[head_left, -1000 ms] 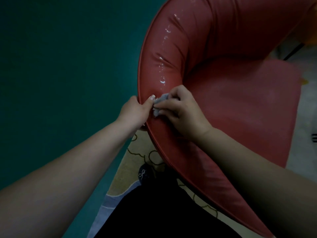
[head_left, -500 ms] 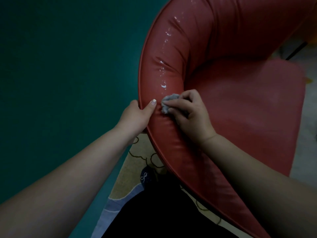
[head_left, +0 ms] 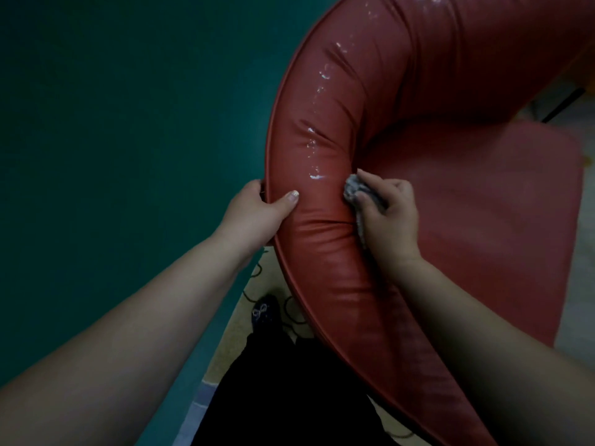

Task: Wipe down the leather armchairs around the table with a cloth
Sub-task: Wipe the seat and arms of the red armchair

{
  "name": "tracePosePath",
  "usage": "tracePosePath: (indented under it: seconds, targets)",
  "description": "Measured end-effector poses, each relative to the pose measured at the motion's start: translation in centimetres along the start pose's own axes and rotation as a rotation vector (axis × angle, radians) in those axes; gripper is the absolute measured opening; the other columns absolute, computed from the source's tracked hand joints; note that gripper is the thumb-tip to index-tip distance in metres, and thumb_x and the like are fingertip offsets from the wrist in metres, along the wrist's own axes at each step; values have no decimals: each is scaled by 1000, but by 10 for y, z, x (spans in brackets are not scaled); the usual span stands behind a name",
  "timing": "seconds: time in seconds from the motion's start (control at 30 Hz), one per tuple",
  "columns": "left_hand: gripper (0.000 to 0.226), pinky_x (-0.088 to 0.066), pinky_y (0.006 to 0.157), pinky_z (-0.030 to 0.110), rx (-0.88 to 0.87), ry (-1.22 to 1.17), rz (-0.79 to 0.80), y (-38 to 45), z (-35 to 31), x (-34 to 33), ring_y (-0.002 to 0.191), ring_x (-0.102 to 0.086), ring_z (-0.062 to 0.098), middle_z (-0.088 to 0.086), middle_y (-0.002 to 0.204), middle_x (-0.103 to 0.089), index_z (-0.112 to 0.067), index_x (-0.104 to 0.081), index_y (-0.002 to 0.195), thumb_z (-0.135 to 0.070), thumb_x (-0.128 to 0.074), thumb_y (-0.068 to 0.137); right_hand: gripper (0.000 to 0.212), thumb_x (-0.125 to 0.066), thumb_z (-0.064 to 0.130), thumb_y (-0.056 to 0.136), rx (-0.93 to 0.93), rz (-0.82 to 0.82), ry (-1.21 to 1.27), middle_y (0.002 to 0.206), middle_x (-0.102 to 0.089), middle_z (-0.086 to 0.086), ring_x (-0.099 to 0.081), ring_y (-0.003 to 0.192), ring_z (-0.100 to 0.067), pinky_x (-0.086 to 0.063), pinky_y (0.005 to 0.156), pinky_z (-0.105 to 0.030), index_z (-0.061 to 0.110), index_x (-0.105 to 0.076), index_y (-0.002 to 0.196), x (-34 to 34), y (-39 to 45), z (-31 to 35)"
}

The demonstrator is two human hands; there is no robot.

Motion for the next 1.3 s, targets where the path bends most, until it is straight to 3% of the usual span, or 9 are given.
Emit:
tracePosePath:
  seconds: [0.2, 0.4, 0.57, 0.73, 0.87, 0.93, 1.03, 1.17, 1.3]
  targets:
    - [50, -51, 67, 28, -58, -24, 38, 12, -13, 2, 90, -68, 16, -1, 109, -69, -22, -56, 123, -35, -74, 79, 30, -68, 11, 81, 339, 139, 19, 96, -49, -10, -52, 93, -15, -41, 89, -12, 14, -70, 111, -42, 7, 59]
    - [61, -56, 84, 40, -55, -15, 191, 25, -23, 5, 104, -66, 20, 1, 123, -64, -19, -47, 136, -26, -74, 83, 25, -64, 5, 85, 25, -39, 35, 101, -53, -11, -56, 93, -11, -39, 87, -6, 14, -71, 108, -19, 27, 32]
    - [71, -57, 83, 45, -125, 22, 266, 32, -33, 5, 105, -65, 21, 3, 123, -63, -19, -40, 139, -12, -77, 79, 25, -70, 10, 81, 216, 40, -26, 96, -52, -12, -54, 89, -12, -42, 85, -11, 14, -72, 106, -46, 25, 64]
    - [90, -51, 95, 49, -146, 67, 306, 33, -37, 8, 112, -61, 20, -3, 128, -58, -24, -34, 142, -26, -78, 63, 22, -67, 6, 83, 64, -92, -18, 95, -57, -6, -56, 86, 0, -40, 81, -4, 13, -72, 104, -41, 36, 55]
    - [87, -53, 92, 49, -121, 94, 316, 38, -42, 8, 110, -62, 22, -3, 126, -59, -24, -37, 139, -42, -74, 62, 20, -65, 5, 84, -86, -345, 171, 90, -62, 11, -61, 94, 2, -43, 85, -9, 9, -72, 102, -19, 40, 45]
    - [79, -53, 92, 49, -114, 74, 281, 48, -51, 9, 108, -64, 22, 0, 125, -61, -21, -41, 138, -45, -74, 71, 22, -67, 7, 83, -57, -283, 138, 94, -62, 3, -61, 97, -10, -44, 89, -13, 12, -71, 104, -26, 45, 53]
    - [66, -55, 88, 47, -153, 71, 263, 64, -67, 7, 106, -64, 21, 4, 124, -63, -16, -43, 137, -29, -75, 82, 26, -70, 4, 80, 17, -106, 77, 99, -55, -9, -57, 99, -3, -40, 90, -6, 11, -71, 105, -44, 48, 60]
    - [65, -50, 98, 44, -202, 114, 266, 70, -65, 6, 108, -62, 19, 4, 122, -61, -14, -42, 136, -13, -75, 81, 24, -69, 6, 82, -117, -227, 86, 106, -63, -8, -60, 100, -9, -43, 93, -12, 17, -71, 103, -27, 38, 34]
    - [65, -51, 96, 49, -188, 122, 281, 74, -65, 4, 108, -62, 24, 5, 123, -62, -15, -42, 136, -21, -75, 80, 23, -67, 8, 84, -132, -311, 226, 106, -65, -7, -61, 102, -11, -46, 98, -28, 22, -69, 101, -25, 44, 35]
Point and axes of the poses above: each hand's wrist, its own y-axis towards the middle knuckle, its own x-axis out of the back of the hand, z = x × y, the point moved 7 cm from there along y, towards the middle knuckle
